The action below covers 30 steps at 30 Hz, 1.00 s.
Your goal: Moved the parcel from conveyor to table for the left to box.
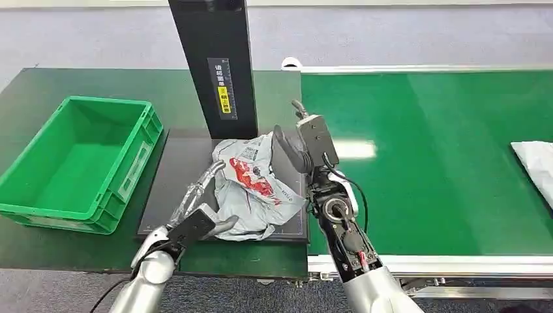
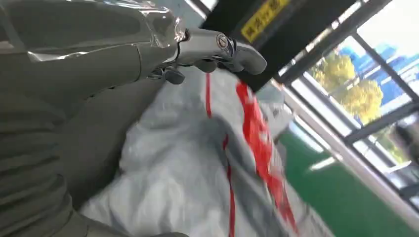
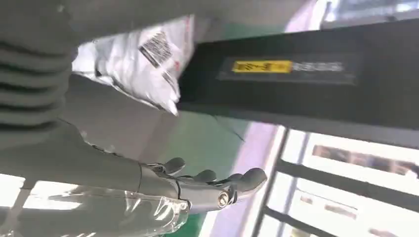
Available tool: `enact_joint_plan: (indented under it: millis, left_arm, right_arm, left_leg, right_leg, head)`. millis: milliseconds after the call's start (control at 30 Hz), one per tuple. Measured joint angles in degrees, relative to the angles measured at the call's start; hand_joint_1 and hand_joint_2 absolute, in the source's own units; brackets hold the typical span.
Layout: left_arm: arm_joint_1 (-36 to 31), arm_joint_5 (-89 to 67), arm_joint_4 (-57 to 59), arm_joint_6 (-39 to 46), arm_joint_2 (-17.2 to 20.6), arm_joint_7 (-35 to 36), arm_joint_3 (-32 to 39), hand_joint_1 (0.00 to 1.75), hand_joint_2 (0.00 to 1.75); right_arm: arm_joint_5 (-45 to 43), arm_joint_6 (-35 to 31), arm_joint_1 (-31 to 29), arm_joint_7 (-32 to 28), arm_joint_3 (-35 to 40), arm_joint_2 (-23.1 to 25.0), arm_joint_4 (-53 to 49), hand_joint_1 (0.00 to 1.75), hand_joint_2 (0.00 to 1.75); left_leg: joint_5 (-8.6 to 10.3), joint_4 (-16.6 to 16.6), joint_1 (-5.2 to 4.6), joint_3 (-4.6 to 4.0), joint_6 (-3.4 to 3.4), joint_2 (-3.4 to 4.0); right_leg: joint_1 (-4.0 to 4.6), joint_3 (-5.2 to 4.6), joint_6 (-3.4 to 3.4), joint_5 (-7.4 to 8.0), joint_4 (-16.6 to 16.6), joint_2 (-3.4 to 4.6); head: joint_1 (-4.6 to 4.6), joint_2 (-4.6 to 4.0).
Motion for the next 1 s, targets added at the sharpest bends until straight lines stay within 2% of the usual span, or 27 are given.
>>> enact_joint_plan:
  millis: [33,233,467,500,533,567,600,767,1000]
  left_arm:
    - [-0.2,-0.2,0.8,-0.2,0.0,0.0,-0.5,0.00,1.75]
    - [-3.0,-3.8,8.3,-1.2,-1.2,0.0,-4.3,0.00,1.75]
    - [-9.4,-10.5,21.8,5.9,-4.9,2.0,-8.9,0.00,1.75]
    - [-10.0,-10.9,22.7,6.2,-5.2,2.2,-9.2,0.10,1.75]
    - [-10.7,-12.1,24.0,7.3,-5.5,3.0,-9.7,0.82,1.75]
    - [-11.4,-13.2,25.3,8.2,-5.8,3.8,-10.2,1.68,1.75]
    - [-12.0,-14.7,26.3,9.6,-6.1,4.8,-10.7,1.75,1.75]
    - [-14.7,-23.3,31.7,18.5,-7.6,11.1,-13.8,1.75,1.75]
    - [-17.4,-27.4,36.7,22.5,-8.8,13.9,-16.0,1.75,1.75]
  right_arm:
    - [0.4,-0.8,0.7,-0.2,0.0,-0.2,-1.7,0.00,1.75]
    - [3.1,-6.0,8.0,-3.7,-1.8,-1.7,-14.4,0.00,1.75]
    - [2.2,-6.9,14.3,-6.3,-5.3,-2.2,-25.3,0.00,1.75]
    - [2.2,-6.9,14.7,-6.4,-5.6,-2.2,-26.0,0.00,1.75]
    - [2.1,-6.9,15.0,-6.4,-5.9,-2.2,-26.6,0.00,1.75]
    - [2.0,-6.9,15.3,-6.6,-6.1,-2.2,-27.0,0.00,1.75]
    - [2.0,-6.9,15.5,-6.6,-6.3,-2.2,-27.4,0.00,1.75]
    - [2.9,-6.3,15.9,-7.1,-6.8,-2.2,-28.1,0.00,1.75]
    - [3.1,-6.1,16.0,-7.1,-7.1,-2.0,-28.1,0.00,1.75]
  left_leg:
    - [0.00,0.0,0.00,0.01,0.00,-0.02]
    - [0.01,0.0,-0.01,0.02,0.00,-0.09]
    - [0.00,0.0,-0.07,0.03,0.01,-0.04]
    - [0.00,0.0,-0.07,0.03,0.01,-0.05]
    - [0.01,0.0,-0.07,0.04,0.01,-0.08]
    - [0.02,0.0,-0.06,0.04,0.02,-0.11]
    - [0.03,0.0,-0.06,0.05,0.02,-0.11]
    - [0.03,0.0,-0.06,0.07,0.02,-0.10]
    - [0.03,0.0,-0.07,0.13,0.03,-0.13]
  right_leg:
    - [0.00,-0.02,0.00,0.00,0.0,0.00]
    - [-0.01,0.03,0.00,0.00,0.0,-0.03]
    - [-0.08,0.07,0.02,0.02,0.0,-0.03]
    - [-0.08,0.07,0.02,0.02,0.0,-0.03]
    - [-0.08,0.08,0.02,0.02,0.0,-0.03]
    - [-0.08,0.09,0.02,0.02,0.0,-0.05]
    - [-0.08,0.09,0.02,0.02,0.0,-0.05]
    - [-0.08,0.15,0.03,0.02,0.0,-0.04]
    - [-0.08,0.24,0.03,0.02,0.0,-0.07]
  head:
    - [0.02,0.00]
    - [0.02,0.00]
    - [0.00,0.00]
    - [0.02,0.00]
    - [0.00,0.00]
    - [0.02,-0.02]
    - [0.00,0.00]
    - [0.00,-0.02]
    - [0.02,0.00]
